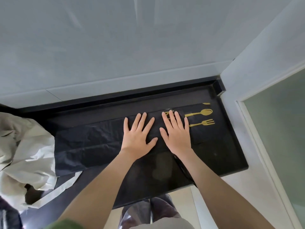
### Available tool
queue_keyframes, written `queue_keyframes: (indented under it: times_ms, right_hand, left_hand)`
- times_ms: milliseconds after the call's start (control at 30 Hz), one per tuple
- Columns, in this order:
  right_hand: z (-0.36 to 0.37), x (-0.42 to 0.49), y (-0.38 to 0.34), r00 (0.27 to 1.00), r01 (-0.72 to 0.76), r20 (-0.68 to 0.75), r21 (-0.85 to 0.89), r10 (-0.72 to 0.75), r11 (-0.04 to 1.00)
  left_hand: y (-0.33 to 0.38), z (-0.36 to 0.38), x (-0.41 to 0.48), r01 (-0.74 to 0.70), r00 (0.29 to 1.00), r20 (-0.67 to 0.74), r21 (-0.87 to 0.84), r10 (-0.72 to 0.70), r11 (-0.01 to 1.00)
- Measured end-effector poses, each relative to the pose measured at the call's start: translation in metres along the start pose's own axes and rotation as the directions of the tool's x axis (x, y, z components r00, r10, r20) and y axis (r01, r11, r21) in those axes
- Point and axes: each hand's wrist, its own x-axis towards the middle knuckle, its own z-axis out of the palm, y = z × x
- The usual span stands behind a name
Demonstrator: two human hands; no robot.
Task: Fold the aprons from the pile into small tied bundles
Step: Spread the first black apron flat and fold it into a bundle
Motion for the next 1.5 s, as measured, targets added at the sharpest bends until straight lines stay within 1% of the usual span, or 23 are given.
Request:
queue_keyframes:
  times_ms: [233, 333, 400, 500, 567, 600, 667, 733, 800, 833, 867, 933, 1000, 1033, 1067, 1100, 1133, 1200, 1233, 1300, 1367, 1433, 1500]
  right_hand:
    - [-0.004, -0.006, 0.025, 1.0, 0.01, -0.001, -0.037, -0.01, 0.999]
    - [-0.005, -0.007, 0.042, 1.0, 0.003, 0.013, -0.078, -0.002, 0.997]
    - [-0.005, -0.005, 0.049, 1.0, -0.005, 0.021, -0.112, 0.007, 0.994]
    - [-0.005, -0.003, 0.044, 0.995, -0.098, -0.002, -0.096, 0.098, 0.991]
    - [-0.006, 0.0, 0.017, 0.982, -0.187, -0.028, -0.044, 0.186, 0.981]
    - [-0.008, 0.001, -0.001, 0.981, -0.189, -0.04, -0.022, 0.188, 0.982]
    - [-0.013, 0.003, -0.054, 0.998, -0.035, -0.05, 0.029, 0.036, 0.999]
    - [-0.018, 0.002, -0.109, 0.963, 0.263, 0.013, 0.142, -0.268, 0.954]
    - [-0.014, -0.005, -0.159, 0.821, 0.531, 0.113, 0.213, -0.56, 0.82]
    - [-0.008, -0.008, -0.177, 0.756, 0.611, 0.149, 0.193, -0.638, 0.768]
    - [-0.001, -0.011, -0.189, 0.73, 0.649, 0.163, 0.142, -0.664, 0.748]
    - [0.009, -0.013, -0.198, 0.76, 0.631, 0.161, 0.05, -0.63, 0.774]
    - [0.011, -0.013, -0.194, 0.786, 0.606, 0.152, 0.007, -0.6, 0.796]
    - [0.01, -0.011, -0.187, 0.793, 0.597, 0.15, 0.0, -0.591, 0.802]
    - [0.008, -0.008, -0.181, 0.805, 0.58, 0.158, -0.001, -0.573, 0.815]
    - [0.005, -0.007, -0.177, 0.814, 0.563, 0.177, -0.003, -0.554, 0.827]
    - [0.002, -0.005, -0.172, 0.821, 0.546, 0.205, -0.012, -0.533, 0.838]
    - [-0.005, -0.004, -0.161, 0.839, 0.503, 0.246, -0.013, -0.485, 0.864]
    - [-0.008, -0.003, -0.158, 0.845, 0.477, 0.271, 0.009, -0.461, 0.879]
    - [-0.013, -0.002, -0.153, 0.846, 0.433, 0.311, 0.075, -0.433, 0.898]
    - [-0.016, -0.004, -0.154, 0.844, 0.404, 0.323, 0.14, -0.427, 0.904]
    - [-0.017, -0.005, -0.16, 0.845, 0.358, 0.335, 0.223, -0.416, 0.907]
    - [-0.024, -0.003, -0.171, 0.862, 0.238, 0.341, 0.381, -0.376, 0.893]
  left_hand:
    - [-0.02, 0.003, -0.017, 0.213, 0.976, -0.019, -0.12, -0.217, 0.97]
    - [-0.047, 0.009, -0.04, 0.067, 0.996, -0.05, -0.118, -0.073, 0.991]
    - [-0.069, 0.014, -0.057, 0.037, 0.996, -0.073, -0.103, -0.045, 0.994]
    - [-0.095, 0.014, -0.074, 0.199, 0.976, -0.056, -0.146, -0.209, 0.969]
    - [-0.108, 0.016, -0.086, 0.321, 0.943, -0.033, -0.172, -0.331, 0.931]
    - [-0.112, 0.016, -0.09, 0.382, 0.919, -0.02, -0.191, -0.393, 0.904]
    - [-0.122, 0.017, -0.099, 0.49, 0.862, -0.011, -0.238, -0.507, 0.839]
    - [-0.124, 0.017, -0.102, 0.489, 0.856, -0.021, -0.288, -0.516, 0.823]
    - [-0.127, 0.016, -0.102, 0.395, 0.889, -0.064, -0.393, -0.454, 0.83]
    - [-0.129, 0.015, -0.1, 0.353, 0.892, -0.094, -0.468, -0.443, 0.81]
    - [-0.131, 0.014, -0.101, 0.339, 0.878, -0.11, -0.545, -0.467, 0.767]
    - [-0.132, 0.009, -0.103, 0.434, 0.78, -0.09, -0.636, -0.62, 0.638]
    - [-0.133, -0.001, -0.104, 0.611, 0.598, -0.013, -0.639, -0.801, 0.467]
    - [-0.133, -0.008, -0.102, 0.68, 0.515, 0.052, -0.633, -0.856, 0.37]
    - [-0.134, -0.013, -0.099, 0.72, 0.46, 0.134, -0.635, -0.878, 0.28]
    - [-0.138, -0.019, -0.098, 0.726, 0.434, 0.226, -0.661, -0.872, 0.19]
    - [-0.141, -0.023, -0.096, 0.701, 0.433, 0.31, -0.707, -0.846, 0.1]
    - [-0.149, -0.029, -0.094, 0.634, 0.484, 0.444, -0.772, -0.754, -0.048]
    - [-0.153, -0.032, -0.094, 0.629, 0.526, 0.483, -0.775, -0.7, -0.062]
    - [-0.158, -0.034, -0.094, 0.641, 0.622, 0.53, -0.767, -0.576, -0.014]
    - [-0.156, -0.034, -0.093, 0.61, 0.694, 0.557, -0.792, -0.457, -0.038]
    - [-0.151, -0.039, -0.095, 0.554, 0.745, 0.537, -0.828, -0.396, -0.08]
    - [-0.145, -0.048, -0.093, 0.486, 0.804, 0.459, -0.873, -0.378, -0.025]
